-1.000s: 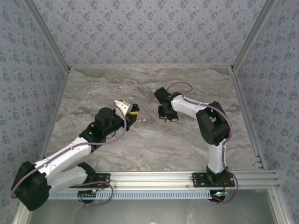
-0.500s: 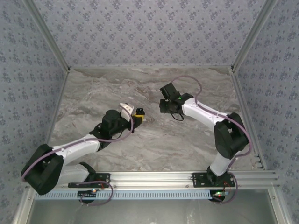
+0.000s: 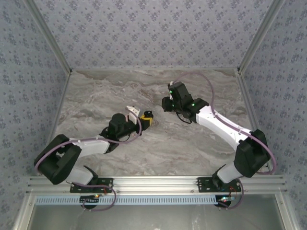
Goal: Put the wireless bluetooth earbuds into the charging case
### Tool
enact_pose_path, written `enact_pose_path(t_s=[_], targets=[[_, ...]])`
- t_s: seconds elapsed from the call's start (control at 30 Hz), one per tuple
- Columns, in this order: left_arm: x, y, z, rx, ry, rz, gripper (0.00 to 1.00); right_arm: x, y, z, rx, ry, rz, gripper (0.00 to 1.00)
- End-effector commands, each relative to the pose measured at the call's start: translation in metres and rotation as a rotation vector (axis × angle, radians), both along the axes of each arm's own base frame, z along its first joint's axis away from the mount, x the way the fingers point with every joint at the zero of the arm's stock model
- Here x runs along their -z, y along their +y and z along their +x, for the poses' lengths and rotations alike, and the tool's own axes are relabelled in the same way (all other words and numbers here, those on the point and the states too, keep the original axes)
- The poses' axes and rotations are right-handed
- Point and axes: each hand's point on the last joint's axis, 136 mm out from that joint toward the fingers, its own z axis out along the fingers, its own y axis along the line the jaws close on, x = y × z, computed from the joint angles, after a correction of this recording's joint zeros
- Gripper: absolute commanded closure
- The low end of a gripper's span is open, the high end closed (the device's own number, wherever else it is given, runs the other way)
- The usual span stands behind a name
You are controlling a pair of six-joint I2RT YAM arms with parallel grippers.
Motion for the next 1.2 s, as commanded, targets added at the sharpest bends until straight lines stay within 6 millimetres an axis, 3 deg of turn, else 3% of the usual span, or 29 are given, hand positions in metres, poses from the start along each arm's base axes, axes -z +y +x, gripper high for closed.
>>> enact_pose_path(t_s=[0.0, 0.43, 1.17], targets=[[-0.031, -0.013, 0.005, 0.036, -0.059, -0.089, 0.88, -0.022, 0.016, -0.008, -0.084, -0.069, 0.037, 0.82], [-0.046, -0.026, 0.009, 0.073, -0.074, -0.118, 0.88, -0.038, 0.052, -0.028, -0.227, -0.119, 0.077, 0.83], [-0.053, -0.031, 0.011, 0.078, -0.055, -0.116, 0.89, -0.037, 0.057, -0.034, -0.259, -0.132, 0.050, 0.83]])
